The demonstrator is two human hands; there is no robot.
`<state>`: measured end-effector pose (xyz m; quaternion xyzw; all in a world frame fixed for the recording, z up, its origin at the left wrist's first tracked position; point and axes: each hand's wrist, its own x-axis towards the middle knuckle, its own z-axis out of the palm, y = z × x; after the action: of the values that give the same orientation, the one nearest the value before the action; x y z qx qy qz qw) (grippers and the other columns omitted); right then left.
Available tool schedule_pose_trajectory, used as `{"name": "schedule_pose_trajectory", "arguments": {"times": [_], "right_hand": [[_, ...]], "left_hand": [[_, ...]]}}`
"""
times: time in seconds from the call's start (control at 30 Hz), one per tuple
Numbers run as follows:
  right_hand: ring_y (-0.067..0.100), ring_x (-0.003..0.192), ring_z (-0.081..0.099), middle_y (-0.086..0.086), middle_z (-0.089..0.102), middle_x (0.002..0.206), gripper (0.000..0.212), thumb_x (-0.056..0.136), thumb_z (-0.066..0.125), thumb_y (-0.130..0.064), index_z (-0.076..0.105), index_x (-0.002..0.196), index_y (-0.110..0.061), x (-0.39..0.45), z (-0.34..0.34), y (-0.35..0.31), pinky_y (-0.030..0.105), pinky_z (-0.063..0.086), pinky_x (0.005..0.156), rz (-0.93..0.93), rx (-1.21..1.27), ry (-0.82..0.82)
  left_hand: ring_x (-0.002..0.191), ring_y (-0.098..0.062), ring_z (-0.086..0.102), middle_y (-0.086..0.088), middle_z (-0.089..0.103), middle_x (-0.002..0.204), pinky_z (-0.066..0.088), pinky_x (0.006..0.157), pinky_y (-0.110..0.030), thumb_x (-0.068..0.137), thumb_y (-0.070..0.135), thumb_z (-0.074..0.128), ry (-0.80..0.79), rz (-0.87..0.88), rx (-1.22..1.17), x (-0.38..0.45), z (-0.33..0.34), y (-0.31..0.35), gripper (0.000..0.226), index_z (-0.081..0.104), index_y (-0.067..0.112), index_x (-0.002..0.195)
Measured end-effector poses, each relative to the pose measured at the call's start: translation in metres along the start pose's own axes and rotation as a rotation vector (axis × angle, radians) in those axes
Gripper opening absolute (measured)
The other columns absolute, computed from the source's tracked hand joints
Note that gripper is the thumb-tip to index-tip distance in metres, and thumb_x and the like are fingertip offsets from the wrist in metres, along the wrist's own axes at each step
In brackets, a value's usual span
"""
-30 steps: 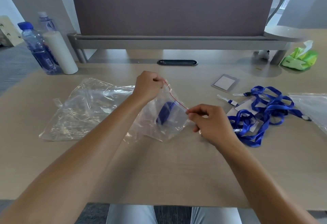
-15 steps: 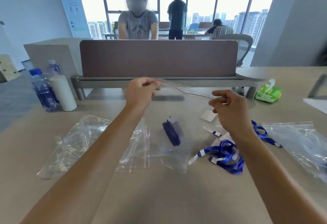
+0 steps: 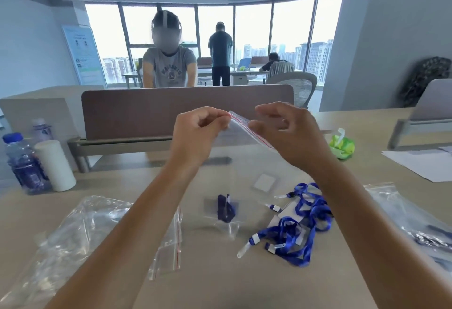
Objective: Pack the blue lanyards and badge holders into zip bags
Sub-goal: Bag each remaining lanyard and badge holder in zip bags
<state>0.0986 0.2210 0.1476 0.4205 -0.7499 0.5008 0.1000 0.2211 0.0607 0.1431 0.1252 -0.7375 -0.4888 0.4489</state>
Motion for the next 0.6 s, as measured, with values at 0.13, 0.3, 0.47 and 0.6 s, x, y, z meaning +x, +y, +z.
{"name": "schedule_pose_trajectory", "arguments": {"times": [0.13,0.3,0.47,0.6], "right_hand": [[-0.005,0.073,0.065,-0.012,0.076,0.083,0.01,0.088,0.081,-0.032,0.08,0.096,-0.026,0.005,0.001,-0.006,0.011,0.046,0.069,-0.05,0.049,-0.12],[0.0,0.067,0.064,-0.01,0.076,0.078,0.002,0.088,0.081,-0.023,0.08,0.09,-0.023,0.001,-0.001,-0.006,0.01,0.046,0.064,-0.08,0.113,-0.099],[-0.002,0.058,0.056,-0.01,0.072,0.07,0.005,0.089,0.08,-0.027,0.079,0.084,-0.025,-0.003,0.0,-0.008,0.009,0.041,0.058,-0.087,0.138,-0.11],[-0.001,0.063,0.056,-0.009,0.072,0.074,0.007,0.09,0.077,-0.026,0.076,0.084,-0.024,-0.007,0.003,-0.009,0.013,0.042,0.065,-0.124,0.078,-0.135]], "left_hand": [[0.074,-0.007,0.071,0.002,0.077,0.08,0.052,0.072,-0.017,0.086,0.012,0.077,0.01,0.054,0.002,-0.005,0.007,0.006,0.006,0.079,0.014,0.091],[0.074,-0.008,0.07,0.0,0.076,0.079,0.055,0.075,-0.021,0.085,0.012,0.077,0.014,0.015,0.02,-0.012,0.009,0.011,0.003,0.079,0.014,0.088],[0.079,-0.012,0.069,0.003,0.076,0.082,0.055,0.076,-0.024,0.087,0.015,0.076,-0.01,0.053,0.084,-0.023,0.01,0.017,0.004,0.079,0.015,0.089],[0.071,-0.007,0.062,-0.004,0.074,0.082,0.05,0.065,-0.017,0.089,0.013,0.073,-0.043,0.051,0.091,-0.031,0.007,0.02,0.005,0.078,0.013,0.088]]}}
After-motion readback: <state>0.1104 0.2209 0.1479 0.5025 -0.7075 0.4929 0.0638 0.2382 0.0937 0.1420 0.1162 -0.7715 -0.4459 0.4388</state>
